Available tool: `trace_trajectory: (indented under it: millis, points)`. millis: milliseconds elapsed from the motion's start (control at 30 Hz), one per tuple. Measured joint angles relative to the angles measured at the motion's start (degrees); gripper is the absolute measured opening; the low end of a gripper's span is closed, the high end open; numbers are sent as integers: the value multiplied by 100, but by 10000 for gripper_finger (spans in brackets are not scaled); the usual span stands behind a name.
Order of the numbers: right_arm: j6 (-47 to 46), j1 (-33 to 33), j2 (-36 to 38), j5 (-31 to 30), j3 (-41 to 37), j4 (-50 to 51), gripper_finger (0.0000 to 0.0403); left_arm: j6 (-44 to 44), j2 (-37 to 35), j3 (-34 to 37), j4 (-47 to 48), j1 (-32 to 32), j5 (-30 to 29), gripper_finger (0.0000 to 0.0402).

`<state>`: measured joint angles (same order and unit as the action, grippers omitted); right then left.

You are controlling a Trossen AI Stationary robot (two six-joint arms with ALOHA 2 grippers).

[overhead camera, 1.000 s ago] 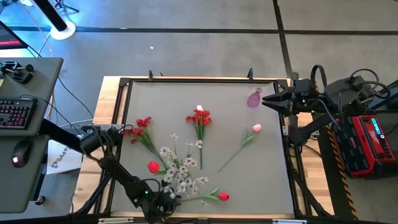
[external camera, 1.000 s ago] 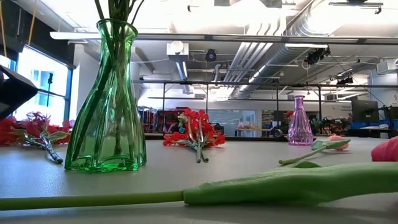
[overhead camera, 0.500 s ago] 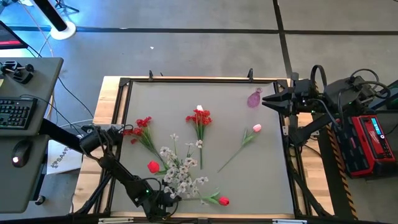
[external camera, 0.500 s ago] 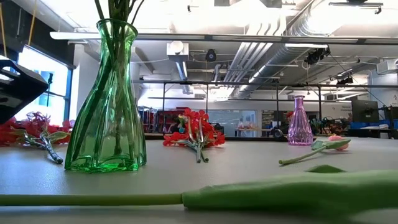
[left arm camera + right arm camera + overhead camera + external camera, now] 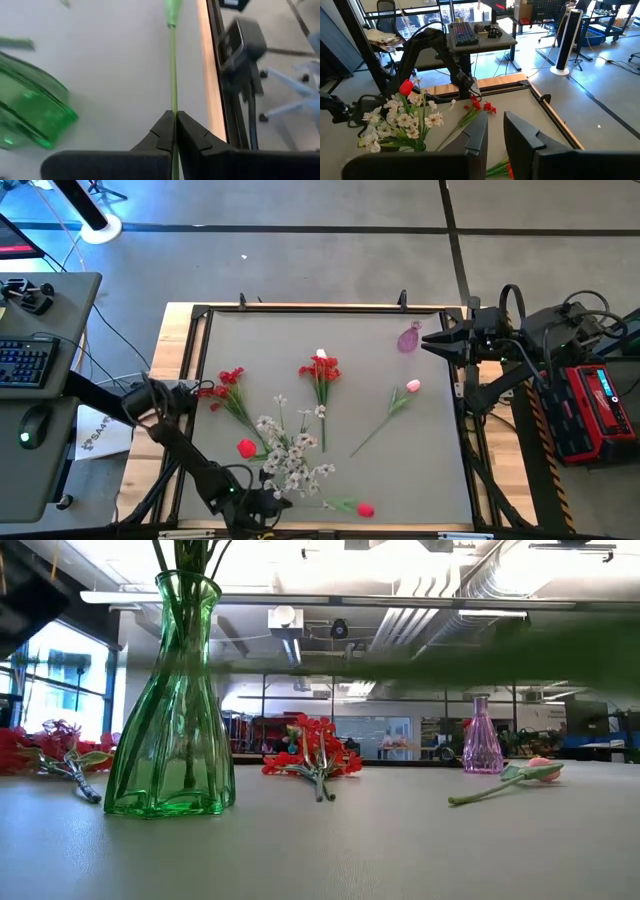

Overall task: Sort flowers into vase by color
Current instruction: Put the red flower into the green vase

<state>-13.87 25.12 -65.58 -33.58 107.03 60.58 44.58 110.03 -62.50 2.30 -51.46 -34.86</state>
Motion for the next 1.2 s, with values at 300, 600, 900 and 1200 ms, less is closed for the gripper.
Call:
trace_trajectory:
  millis: [300, 600, 900, 1200]
  points:
    - [1, 1, 0, -2, 2, 0, 51, -471, -621, -22, -276, 3, -608, 0]
    - [-2, -2, 0, -4, 2, 0, 51, -1478, -978, -24, -1065, 83, -408, 0]
    - [-1, -1, 0, -9, 2, 0, 51, -1718, -987, -24, -1605, 83, -64, 0]
    - [-216, 1, -7, -30, 2, -121, 51, -1980, -987, -24, -2328, 83, 81, 0]
